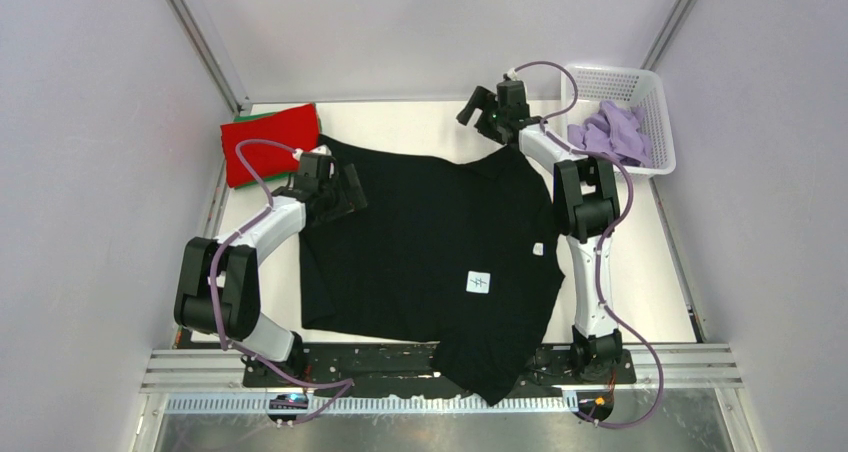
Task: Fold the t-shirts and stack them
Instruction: Flatten out the tshirt
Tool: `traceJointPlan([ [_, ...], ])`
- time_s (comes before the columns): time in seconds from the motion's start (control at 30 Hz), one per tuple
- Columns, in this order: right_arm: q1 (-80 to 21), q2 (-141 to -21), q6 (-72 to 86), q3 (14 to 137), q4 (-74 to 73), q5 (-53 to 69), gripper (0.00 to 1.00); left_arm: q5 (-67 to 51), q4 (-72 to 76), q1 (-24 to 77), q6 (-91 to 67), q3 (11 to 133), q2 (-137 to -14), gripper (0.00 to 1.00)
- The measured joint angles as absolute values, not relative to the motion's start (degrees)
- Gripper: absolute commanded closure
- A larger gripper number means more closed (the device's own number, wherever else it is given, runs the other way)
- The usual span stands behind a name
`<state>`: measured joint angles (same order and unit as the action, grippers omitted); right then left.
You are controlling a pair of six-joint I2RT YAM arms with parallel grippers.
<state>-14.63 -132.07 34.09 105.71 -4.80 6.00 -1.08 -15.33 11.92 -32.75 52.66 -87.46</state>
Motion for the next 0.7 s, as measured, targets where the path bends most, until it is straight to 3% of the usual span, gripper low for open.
traceJointPlan([
  [0.33,-14.90,-112.33,29.89,82.26,-5.80,3.11,0.04,-1.91,-15.20,11.92,-32.77,52.31,-86.61,0.00],
  [0.7,-14.90,-113.34,30.59,75.37,-6.90,4.58,0.04,-3.03,-14.90,11.88,-32.77,51.88,-86.61,0.00],
])
